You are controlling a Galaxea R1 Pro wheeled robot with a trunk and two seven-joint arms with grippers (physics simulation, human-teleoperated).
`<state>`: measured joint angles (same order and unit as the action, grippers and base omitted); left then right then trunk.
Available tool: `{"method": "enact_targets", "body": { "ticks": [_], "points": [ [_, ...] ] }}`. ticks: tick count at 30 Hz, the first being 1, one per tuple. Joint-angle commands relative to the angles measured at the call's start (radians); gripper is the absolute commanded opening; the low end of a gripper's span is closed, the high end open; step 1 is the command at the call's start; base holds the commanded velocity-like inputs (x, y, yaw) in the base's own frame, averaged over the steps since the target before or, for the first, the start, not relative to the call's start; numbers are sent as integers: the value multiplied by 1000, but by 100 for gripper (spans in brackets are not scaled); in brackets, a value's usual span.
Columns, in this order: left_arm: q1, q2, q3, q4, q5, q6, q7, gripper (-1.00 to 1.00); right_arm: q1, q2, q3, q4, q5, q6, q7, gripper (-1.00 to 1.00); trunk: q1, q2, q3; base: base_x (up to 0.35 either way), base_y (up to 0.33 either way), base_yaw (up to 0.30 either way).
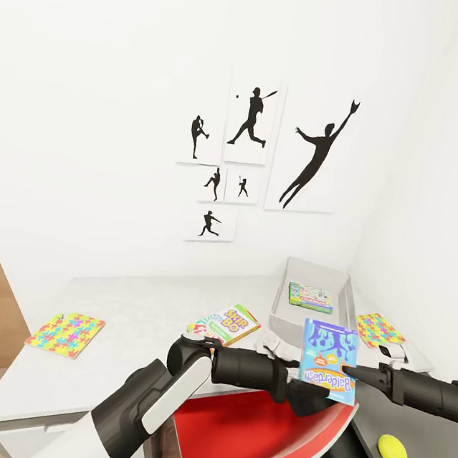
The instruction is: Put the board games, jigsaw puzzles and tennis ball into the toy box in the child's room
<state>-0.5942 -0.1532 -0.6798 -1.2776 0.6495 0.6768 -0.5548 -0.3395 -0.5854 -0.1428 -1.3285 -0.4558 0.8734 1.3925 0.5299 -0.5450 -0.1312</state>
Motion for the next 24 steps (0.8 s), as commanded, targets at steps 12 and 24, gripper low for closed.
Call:
{"method": "enact_targets", "body": {
  "ticks": [12, 24],
  "points": [
    [-1, 0, 1, 0, 8, 7, 1, 100, -1, -1, 0, 0, -3, 9, 0, -100, 0, -2, -2, 0, 0, 0],
    [-1, 1, 1, 0, 6, 7, 2, 100, 0, -1, -1, 0, -3, 9, 0, -100, 0, -2, -2, 0, 0, 0]
  ]
}}
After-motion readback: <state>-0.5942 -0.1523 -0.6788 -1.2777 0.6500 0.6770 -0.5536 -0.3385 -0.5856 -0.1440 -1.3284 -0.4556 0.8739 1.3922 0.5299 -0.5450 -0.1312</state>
